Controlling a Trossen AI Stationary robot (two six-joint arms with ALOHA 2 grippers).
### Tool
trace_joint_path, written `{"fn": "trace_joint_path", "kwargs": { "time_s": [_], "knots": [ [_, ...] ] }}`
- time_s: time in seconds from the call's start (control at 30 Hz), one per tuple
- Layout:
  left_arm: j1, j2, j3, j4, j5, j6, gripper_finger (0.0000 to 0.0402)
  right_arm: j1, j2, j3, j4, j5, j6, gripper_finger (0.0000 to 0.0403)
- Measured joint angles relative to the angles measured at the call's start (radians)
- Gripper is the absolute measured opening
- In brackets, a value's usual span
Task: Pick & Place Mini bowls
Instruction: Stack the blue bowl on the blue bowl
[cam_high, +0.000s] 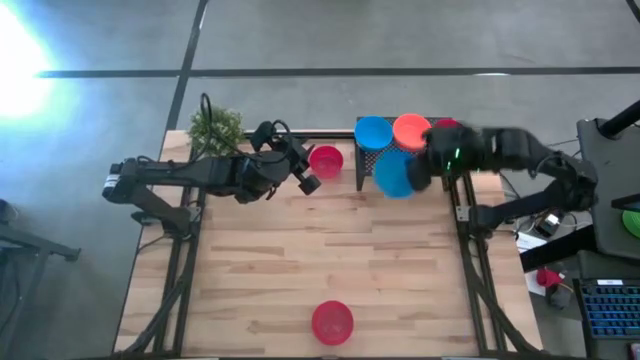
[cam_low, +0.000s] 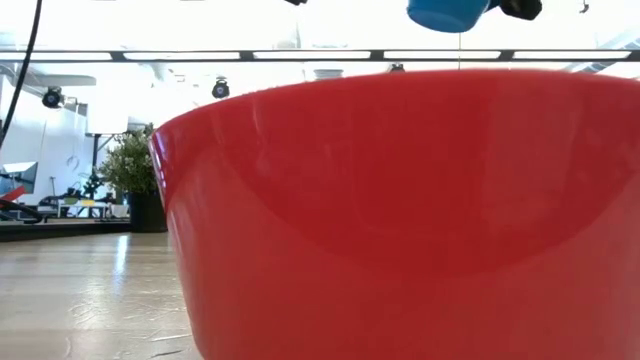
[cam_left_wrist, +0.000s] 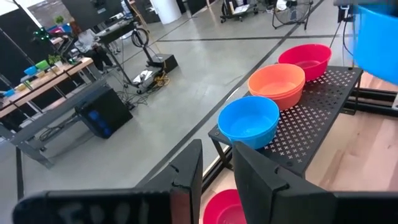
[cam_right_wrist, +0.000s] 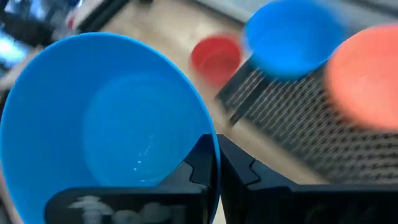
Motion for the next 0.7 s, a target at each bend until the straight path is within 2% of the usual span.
{"fn": "trace_joint_path", "kwargs": {
  "time_s": [0.13,0.27,0.6,0.7],
  "knots": [
    [0.000,0.000,0.000,0.000,0.006,-0.002,0.0084,-0.209,0.010,0.064,0.009,-0.112,-0.133,0.0008],
    [0.000,0.000,0.000,0.000,0.007,-0.002,0.0084,-0.361,0.057,0.126,0.012,-0.222,-0.300,0.0008],
    [0.000,0.000,0.000,0.001,0.007,-0.041,0.0084,-0.553,0.304,0.291,-0.019,-0.417,-0.688,0.0008],
    [0.000,0.000,0.000,0.001,0.007,-0.041,0.0084,-0.608,0.395,0.367,-0.056,-0.425,-0.779,0.0008]
  ]
}}
